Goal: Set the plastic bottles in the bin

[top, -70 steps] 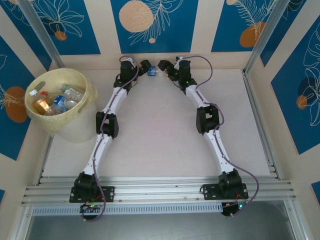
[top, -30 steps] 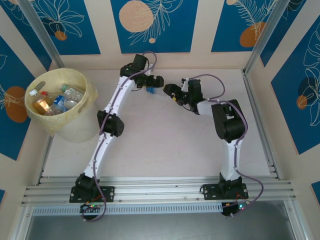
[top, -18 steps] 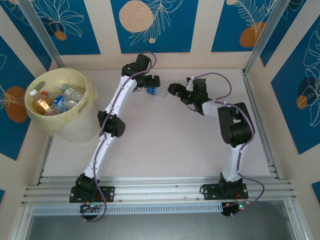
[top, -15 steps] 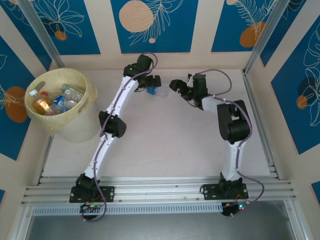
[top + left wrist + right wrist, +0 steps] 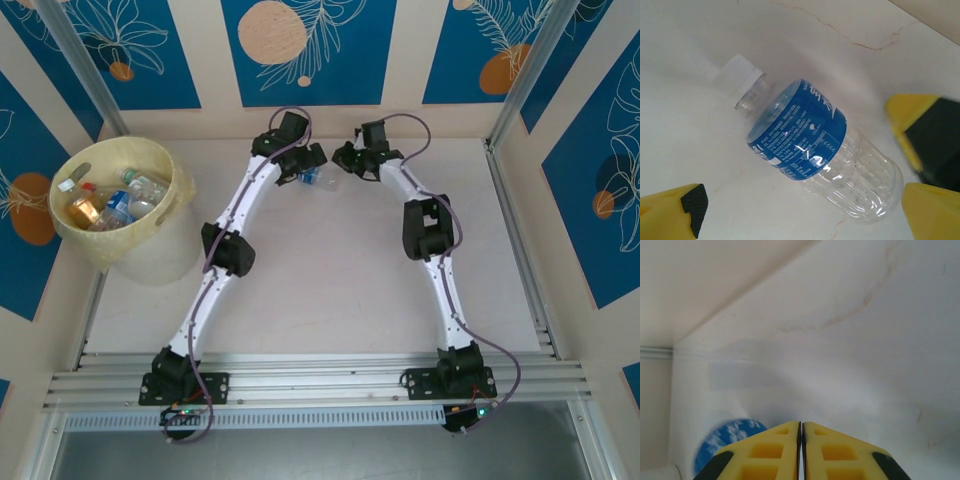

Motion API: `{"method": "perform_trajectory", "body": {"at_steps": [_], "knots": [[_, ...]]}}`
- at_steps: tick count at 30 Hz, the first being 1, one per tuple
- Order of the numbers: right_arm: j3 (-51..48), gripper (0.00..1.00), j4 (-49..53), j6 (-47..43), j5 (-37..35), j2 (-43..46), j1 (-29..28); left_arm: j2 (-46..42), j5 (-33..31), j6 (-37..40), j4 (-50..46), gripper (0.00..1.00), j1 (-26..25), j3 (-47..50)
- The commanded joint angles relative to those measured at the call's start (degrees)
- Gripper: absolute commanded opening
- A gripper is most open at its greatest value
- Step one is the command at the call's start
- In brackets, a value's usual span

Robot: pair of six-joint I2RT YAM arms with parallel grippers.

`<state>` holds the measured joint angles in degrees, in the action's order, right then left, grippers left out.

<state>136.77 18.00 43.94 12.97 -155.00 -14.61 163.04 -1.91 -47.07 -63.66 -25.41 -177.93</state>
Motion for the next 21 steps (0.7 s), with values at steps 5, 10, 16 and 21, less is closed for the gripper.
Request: {"method": "perform_trajectory", "body": {"at_steps": [5,10,16,21], "knots": [[-15.34,0.06,-1.12,0.26,6.68,8.8,-1.82,3.6,0.77,-4.17,0.37,1.0,0.53,-3.13],[-30.35,0.05,-13.87,5.18,9.97,16.91,-2.22,5.11,1.51,-1.62,-1.22,1.0,0.45,-3.13],[-44.96,0.12,-22.91,10.24,4.58,27.13,0.34,7.05,6.29,12.31,-2.07,0.89,-0.76,-3.13],[-53.23,0.38,-24.74,10.05,1.46,35.06,2.39,7.94,8.15,19.85,-3.07,0.81,-0.87,-3.13]]}}
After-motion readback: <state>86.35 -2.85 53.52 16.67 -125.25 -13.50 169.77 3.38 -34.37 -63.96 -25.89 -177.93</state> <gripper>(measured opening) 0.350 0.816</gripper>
